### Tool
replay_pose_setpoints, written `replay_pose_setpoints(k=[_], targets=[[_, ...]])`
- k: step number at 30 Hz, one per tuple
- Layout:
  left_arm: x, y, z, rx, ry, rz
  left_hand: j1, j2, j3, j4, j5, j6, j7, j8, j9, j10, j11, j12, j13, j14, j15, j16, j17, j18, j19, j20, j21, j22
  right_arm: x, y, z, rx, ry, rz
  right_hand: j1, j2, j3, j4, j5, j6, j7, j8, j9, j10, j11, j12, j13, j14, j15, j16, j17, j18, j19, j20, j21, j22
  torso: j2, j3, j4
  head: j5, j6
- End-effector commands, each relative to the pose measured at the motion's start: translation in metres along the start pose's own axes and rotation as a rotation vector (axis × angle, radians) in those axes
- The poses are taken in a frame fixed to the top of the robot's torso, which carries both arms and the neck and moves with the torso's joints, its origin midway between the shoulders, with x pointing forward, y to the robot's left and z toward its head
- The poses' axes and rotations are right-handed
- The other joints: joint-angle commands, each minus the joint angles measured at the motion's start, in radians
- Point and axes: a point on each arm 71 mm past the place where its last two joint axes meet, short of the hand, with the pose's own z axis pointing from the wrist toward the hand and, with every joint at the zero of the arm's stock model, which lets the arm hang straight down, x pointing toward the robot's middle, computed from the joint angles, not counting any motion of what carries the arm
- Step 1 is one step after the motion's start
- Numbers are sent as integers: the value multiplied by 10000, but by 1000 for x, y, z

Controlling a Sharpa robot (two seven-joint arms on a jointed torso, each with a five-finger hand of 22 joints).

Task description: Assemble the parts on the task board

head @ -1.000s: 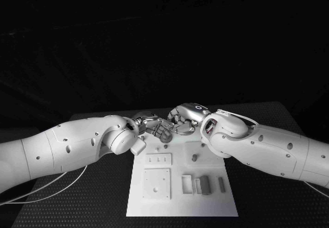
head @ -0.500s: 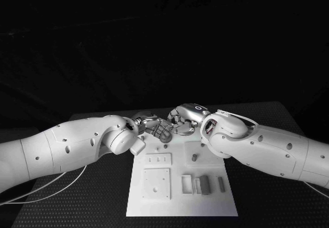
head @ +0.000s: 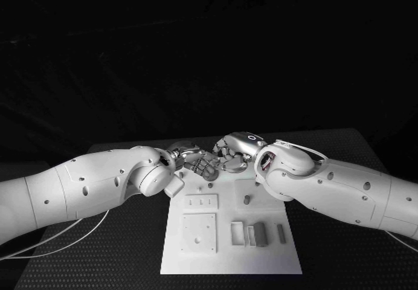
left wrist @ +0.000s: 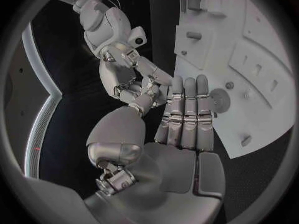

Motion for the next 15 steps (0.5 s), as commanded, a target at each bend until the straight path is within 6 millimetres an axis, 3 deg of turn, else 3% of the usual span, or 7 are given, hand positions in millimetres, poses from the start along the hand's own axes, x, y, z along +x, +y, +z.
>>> replay_pose_setpoints(k=[1,6,10,15], targets=[[-2,-3,0,180,-195,156,82,93,58,-1,37,368,-264,59,51,66,5,44,42,71,-29,43,35,86,91,7,72,25,4,0,-1,-53,281,19,-23,-217,11,122,23,135,365,-99,47,-109,21,-28,-1,-7,21,-29,-14,137,50,-37,-27,156,0,2,-4,16,-11],[-2,-2,0,142,-249,203,98,91,61,0,37,379,-272,69,83,78,-4,57,88,87,-40,50,73,82,105,-4,83,51,3,-4,-1,30,269,84,-78,-413,25,231,22,-92,441,-246,-4,-173,96,-53,-2,-53,82,-71,-29,137,11,-26,-71,148,-1,4,-5,16,-16],[-7,1,-1,-110,-538,377,107,91,65,1,37,384,-276,74,108,87,-10,68,127,101,-49,55,106,78,115,-14,92,74,1,-14,-5,205,48,364,-220,-850,34,464,20,-679,683,-604,-167,-419,322,-148,-15,-246,294,-208,-75,137,-159,52,-220,125,-6,8,-1,41,-19],[-14,8,-4,-717,-970,599,141,83,80,-9,38,350,-267,49,133,55,1,56,180,87,-54,39,152,61,79,-20,87,114,-3,-28,-14,440,-140,1043,-207,-1065,37,546,11,-1083,848,-836,-297,-554,479,-165,-17,-356,448,-255,-89,137,-258,114,-299,132,-16,13,9,82,-65]])
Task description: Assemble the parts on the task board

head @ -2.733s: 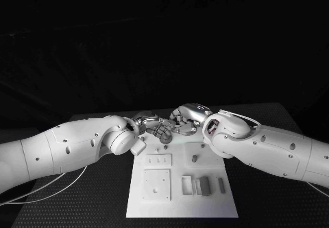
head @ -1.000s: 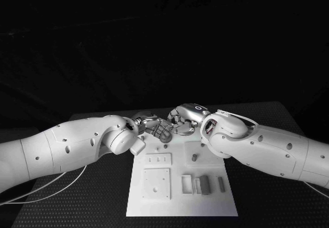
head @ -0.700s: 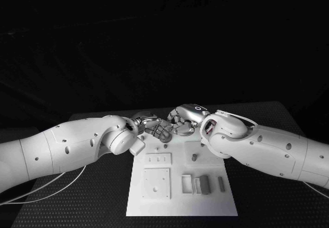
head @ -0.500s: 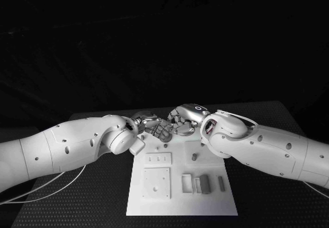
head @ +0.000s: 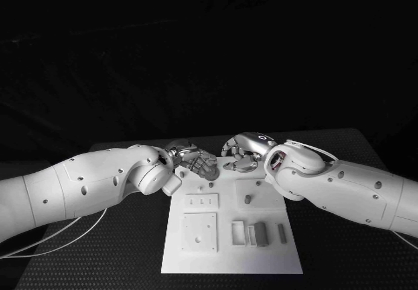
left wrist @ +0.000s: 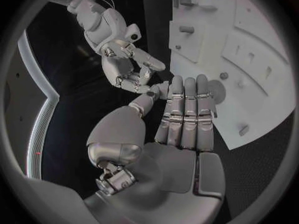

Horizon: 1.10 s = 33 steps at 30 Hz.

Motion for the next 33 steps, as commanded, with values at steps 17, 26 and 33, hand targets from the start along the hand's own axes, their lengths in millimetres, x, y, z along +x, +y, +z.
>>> replay_pose_setpoints(k=[17,26,33], targets=[[2,25,-11,-1063,-985,2971,183,-84,5,-3,59,384,-322,-43,139,267,-144,310,437,345,-167,295,409,112,197,-125,301,421,-31,-57,-6,1347,-1565,2593,36,-31,-2,132,-29,-337,225,-116,-68,-98,61,17,1,-24,133,-17,-8,197,-51,33,-25,155,-3,18,5,226,-185],[16,42,-17,-1783,-750,4270,486,-209,-303,-23,72,520,-561,-232,230,922,-723,2937,2893,1151,-860,2625,1801,251,1206,-748,1763,1981,-47,-75,-3,1906,-1940,3333,43,31,-22,113,-33,-342,227,-114,-72,-104,63,23,-3,-32,134,-20,-11,197,-58,35,-31,157,3,15,8,196,-362],[28,53,-17,-2231,-575,4999,393,-138,-124,10,65,605,-674,-455,353,154,-894,6347,5829,1304,-1468,5112,2558,309,1651,-1330,3254,3750,-59,-81,-2,2012,-2183,3391,55,63,-36,89,-33,-345,227,-112,-75,-110,64,27,-5,-39,135,-21,-13,197,-65,35,-35,160,17,13,-19,138,-482]])
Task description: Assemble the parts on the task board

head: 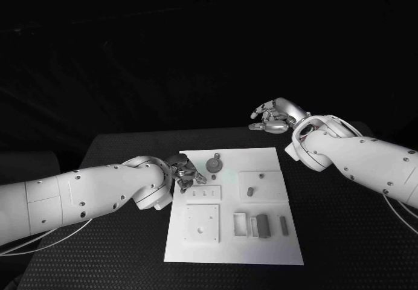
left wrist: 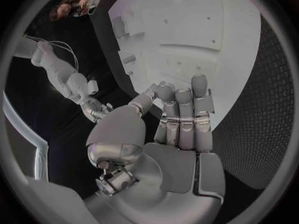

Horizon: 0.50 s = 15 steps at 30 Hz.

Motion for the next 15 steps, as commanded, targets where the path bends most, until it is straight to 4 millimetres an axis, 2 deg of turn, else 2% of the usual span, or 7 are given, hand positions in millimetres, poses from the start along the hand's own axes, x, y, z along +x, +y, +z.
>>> replay_pose_setpoints(k=[1,11,15], targets=[[4,1,0,-351,-112,885,-32,99,125,-31,19,411,-365,-55,285,-72,-41,474,309,44,-164,440,-14,325,95,-165,243,292,-3,2,1,-79,-50,315,1,114,-37,31,-33,-170,164,-49,-13,-43,-4,26,-8,-34,62,-22,-14,149,-29,-3,-34,160,12,-1,-18,-45,-88],[10,2,2,-499,-53,1032,-177,59,214,-14,12,462,-369,-94,363,-162,-57,784,403,37,-269,850,-248,314,178,-270,413,557,-3,4,1,-116,43,330,-10,133,-58,20,-35,-173,165,-48,-16,-47,-2,29,-10,-40,63,-23,-15,149,-35,1,-38,162,6,15,-11,-96,-256],[13,1,4,-517,32,1052,-240,52,232,-9,12,503,-385,-86,391,-171,-73,826,387,18,-281,923,-338,307,184,-288,419,595,-2,4,1,-125,58,342,-15,140,-65,18,-35,-174,166,-48,-17,-49,-2,30,-11,-42,64,-23,-16,149,-38,2,-40,162,7,4,-5,-107,-284]])
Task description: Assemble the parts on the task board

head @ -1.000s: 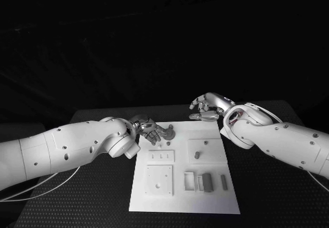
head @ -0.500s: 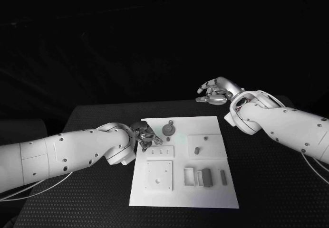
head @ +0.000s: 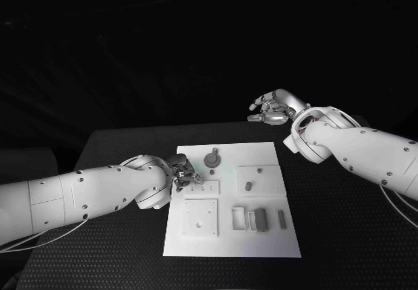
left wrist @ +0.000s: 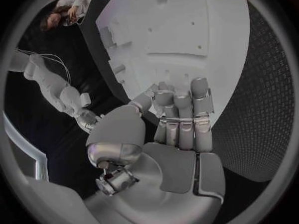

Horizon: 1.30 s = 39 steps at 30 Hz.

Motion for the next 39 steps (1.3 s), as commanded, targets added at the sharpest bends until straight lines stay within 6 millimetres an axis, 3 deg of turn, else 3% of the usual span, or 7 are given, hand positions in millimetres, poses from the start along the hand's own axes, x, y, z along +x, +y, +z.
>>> replay_pose_setpoints(k=[1,12,22,27,36,39], targets=[[4,-2,1,-74,114,238,-119,-10,59,-15,55,513,-393,25,399,-59,-38,74,-19,-34,-52,69,-45,410,4,-77,61,26,1,2,0,-140,106,70,26,99,-68,18,-35,-109,138,-48,-16,-50,-1,28,-12,-11,31,-24,-16,149,-38,2,-41,163,-3,-4,6,-14,-39],[10,-2,3,-107,227,335,-435,-105,75,17,57,911,-546,196,556,-59,-184,227,-101,-75,-106,392,-346,388,81,-144,80,133,1,2,0,-126,160,73,12,113,-83,15,-35,-116,140,-50,-20,-53,1,30,-15,-15,32,-25,-17,149,-42,5,-44,164,-6,-9,13,-50,-115],[11,-4,5,-108,250,325,-866,46,212,-22,293,1217,-676,349,696,-112,-302,404,-225,-212,-138,771,-702,349,87,-199,66,206,1,2,1,-125,207,72,18,132,-91,-3,-31,-127,141,-53,-24,-60,2,32,-18,-22,34,-25,-18,149,-49,7,-48,165,-8,-16,21,-77,-156],[12,-3,6,-163,238,360,-1105,37,684,17,243,1316,-720,431,771,-134,-353,533,-341,-298,-161,1043,-980,321,113,-230,67,217,1,1,0,-112,199,67,31,151,-95,-23,-30,-131,143,-53,-27,-64,3,34,-20,-27,34,-25,-18,149,-52,7,-51,166,-5,-12,13,-78,-156],[15,-5,7,-151,352,588,-1556,77,1125,-58,884,1408,-789,638,930,-167,-420,820,-486,-426,-211,1534,-1414,293,160,-295,191,247,1,1,0,-106,219,61,37,161,-101,-40,-30,-134,144,-53,-29,-66,4,36,-21,-30,35,-24,-19,149,-55,7,-52,168,-2,-13,13,-85,-209],[15,-5,7,-126,289,726,-1579,85,1153,-64,934,1400,-796,656,944,-175,-419,851,-498,-443,-217,1584,-1457,292,159,-302,209,248,1,1,0,-102,220,59,37,161,-102,-43,-30,-134,144,-53,-30,-67,4,36,-22,-30,36,-24,-19,149,-56,7,-53,168,-6,-20,20,-94,-221]])
